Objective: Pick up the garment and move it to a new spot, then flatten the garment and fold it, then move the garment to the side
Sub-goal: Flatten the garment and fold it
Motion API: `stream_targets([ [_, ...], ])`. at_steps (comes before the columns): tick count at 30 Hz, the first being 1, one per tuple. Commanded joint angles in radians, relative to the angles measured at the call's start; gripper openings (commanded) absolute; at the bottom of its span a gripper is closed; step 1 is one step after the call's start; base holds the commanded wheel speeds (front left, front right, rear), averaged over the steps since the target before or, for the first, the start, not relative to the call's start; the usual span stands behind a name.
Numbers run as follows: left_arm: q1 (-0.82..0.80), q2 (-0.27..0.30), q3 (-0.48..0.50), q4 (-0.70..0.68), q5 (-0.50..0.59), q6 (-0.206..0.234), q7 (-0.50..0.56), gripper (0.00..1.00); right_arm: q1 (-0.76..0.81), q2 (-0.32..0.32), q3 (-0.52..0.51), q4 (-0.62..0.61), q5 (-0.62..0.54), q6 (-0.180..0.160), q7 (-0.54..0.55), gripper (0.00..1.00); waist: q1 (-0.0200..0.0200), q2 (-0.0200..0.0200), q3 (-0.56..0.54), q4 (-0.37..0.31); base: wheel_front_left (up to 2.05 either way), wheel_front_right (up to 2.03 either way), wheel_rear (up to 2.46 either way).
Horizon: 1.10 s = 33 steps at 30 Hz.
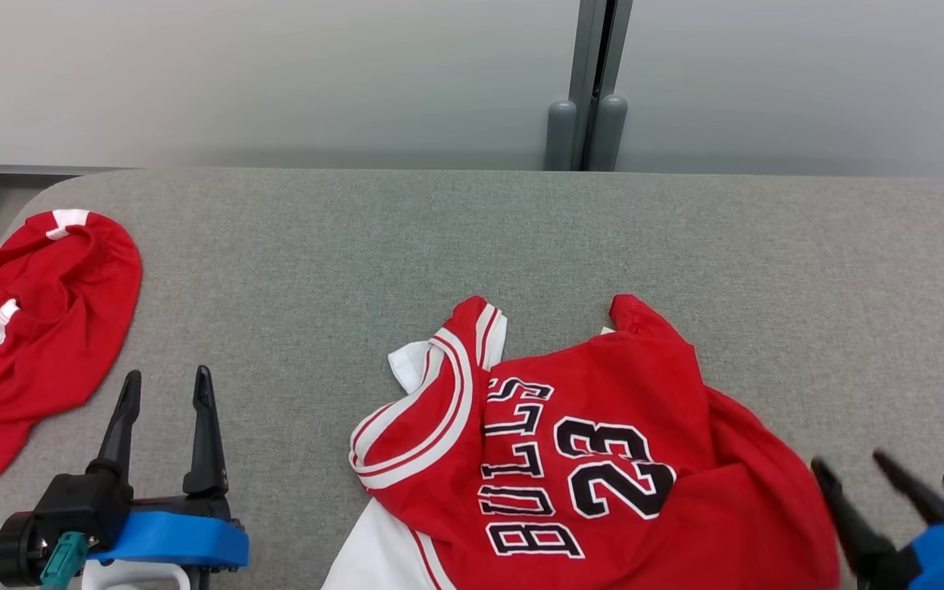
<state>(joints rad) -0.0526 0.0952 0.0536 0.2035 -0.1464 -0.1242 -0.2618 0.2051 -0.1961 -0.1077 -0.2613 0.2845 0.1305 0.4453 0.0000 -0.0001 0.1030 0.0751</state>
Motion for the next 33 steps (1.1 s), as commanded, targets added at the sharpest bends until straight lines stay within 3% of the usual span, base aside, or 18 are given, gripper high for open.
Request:
stream_targets([
  [1,-0.017,0.004,0.000,-0.001,0.009,-0.007,-0.005,1.00,-0.038,0.001,-0.003,0.004,-0.009,0.000,-0.040,1.00,0.0000,0.0001,0.001,0.000,0.00,0.00,0.00],
  [9,-0.018,0.011,-0.003,0.001,0.012,-0.008,-0.005,1.00,-0.204,0.047,0.065,0.081,-0.014,0.000,-0.390,1.00,0.0000,0.0001,0.000,-0.004,0.00,0.00,0.00],
  [16,-0.027,0.013,-0.009,0.003,0.015,-0.008,-0.005,1.00,-0.256,0.061,0.157,0.244,-0.015,0.000,-0.642,1.00,0.0000,0.0001,0.003,-0.005,0.00,0.00,0.00],
  [25,-0.053,0.015,-0.073,0.027,0.028,-0.008,-0.005,1.00,-0.292,0.073,0.195,0.379,-0.031,0.000,-0.707,1.00,0.0000,0.0001,0.008,-0.015,0.00,0.00,0.00],
  [33,-0.183,0.046,-0.340,0.100,-0.004,-0.006,0.027,1.00,-0.323,0.058,0.216,0.395,-0.023,0.000,-0.710,1.00,0.0000,0.0001,0.008,-0.043,0.00,0.00,0.00],
])
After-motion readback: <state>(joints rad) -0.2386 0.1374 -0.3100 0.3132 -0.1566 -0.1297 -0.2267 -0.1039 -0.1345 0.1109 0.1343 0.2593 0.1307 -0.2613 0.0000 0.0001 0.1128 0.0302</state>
